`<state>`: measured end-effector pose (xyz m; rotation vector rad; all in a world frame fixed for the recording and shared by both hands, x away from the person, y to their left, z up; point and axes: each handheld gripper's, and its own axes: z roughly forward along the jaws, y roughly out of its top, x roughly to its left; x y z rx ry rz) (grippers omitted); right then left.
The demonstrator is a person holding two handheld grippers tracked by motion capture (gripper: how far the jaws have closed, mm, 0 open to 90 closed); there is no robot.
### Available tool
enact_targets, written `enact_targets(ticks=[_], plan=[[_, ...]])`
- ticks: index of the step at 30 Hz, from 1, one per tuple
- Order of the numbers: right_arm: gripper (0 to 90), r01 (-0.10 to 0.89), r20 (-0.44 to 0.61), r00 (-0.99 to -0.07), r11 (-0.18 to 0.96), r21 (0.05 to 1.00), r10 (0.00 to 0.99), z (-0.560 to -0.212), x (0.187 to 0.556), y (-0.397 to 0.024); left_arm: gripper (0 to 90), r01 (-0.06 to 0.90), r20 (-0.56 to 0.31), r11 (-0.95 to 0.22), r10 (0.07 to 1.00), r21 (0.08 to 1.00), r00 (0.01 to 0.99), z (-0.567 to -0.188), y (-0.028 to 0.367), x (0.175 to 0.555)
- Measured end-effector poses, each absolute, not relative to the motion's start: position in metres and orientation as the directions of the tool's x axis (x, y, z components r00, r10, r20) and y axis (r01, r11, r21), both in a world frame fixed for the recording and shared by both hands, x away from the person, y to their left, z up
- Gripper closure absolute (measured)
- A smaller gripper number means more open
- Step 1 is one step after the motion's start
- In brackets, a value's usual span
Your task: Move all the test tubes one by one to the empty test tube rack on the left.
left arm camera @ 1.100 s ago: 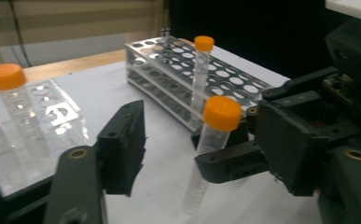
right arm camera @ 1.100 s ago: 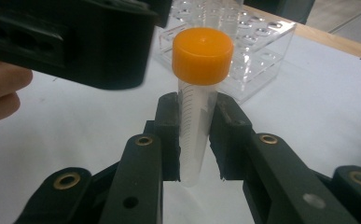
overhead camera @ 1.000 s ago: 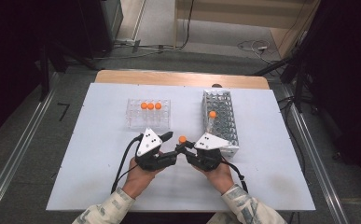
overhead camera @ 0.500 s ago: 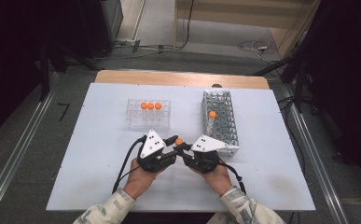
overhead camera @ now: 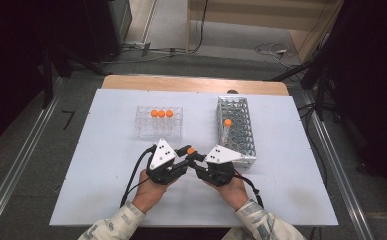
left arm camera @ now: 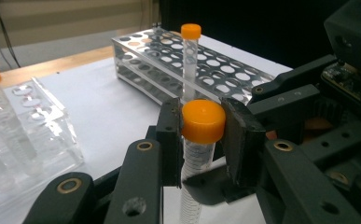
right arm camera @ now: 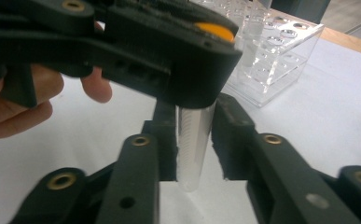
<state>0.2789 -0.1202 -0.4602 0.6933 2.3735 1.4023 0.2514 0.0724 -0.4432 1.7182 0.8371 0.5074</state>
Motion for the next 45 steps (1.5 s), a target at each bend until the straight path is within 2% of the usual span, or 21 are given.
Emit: enact_targets(ticks=[1,2,6,12,18,29,34,45], plan=[[56.7,0.258,-0.004,-0.838,0.404,0.878,0.545,-0.460,0.279,-0.121,70.8,0.276,-0.077,-0.140,0.756,0.951,0.650,-0.442,0.075,0.252],[54.5,0.265,0.001,-0.835,0.401,0.877,0.550,-0.459,0.280,-0.122,70.8,0.276,-0.083,-0.128,0.762,0.953,0.642,-0.440,0.077,0.253],[52.3,0.272,0.008,-0.828,0.389,0.880,0.561,-0.457,0.281,-0.126,70.8,0.289,-0.105,-0.091,0.796,0.953,0.596,-0.437,0.091,0.260],[43.7,0.283,0.011,-0.813,0.378,0.881,0.582,-0.451,0.282,-0.137,70.8,0.305,-0.112,-0.062,0.847,0.950,0.520,-0.432,0.111,0.270],[39.9,0.289,0.009,-0.788,0.357,0.888,0.616,-0.445,0.282,-0.156,70.8,0.285,-0.114,-0.017,0.893,0.958,0.436,-0.418,0.134,0.279],[39.0,0.313,0.024,-0.751,0.324,0.893,0.660,-0.442,0.286,-0.177,70.8,0.230,-0.087,0.019,0.953,0.973,0.290,-0.388,0.171,0.308],[39.0,0.315,0.022,-0.749,0.326,0.891,0.662,-0.443,0.286,-0.176,70.8,0.233,-0.109,0.044,0.955,0.971,0.275,-0.391,0.176,0.323],[39.0,0.319,0.028,-0.745,0.319,0.892,0.666,-0.443,0.288,-0.179,70.7,0.264,-0.069,0.001,0.966,0.964,0.248,-0.406,0.170,0.341]])
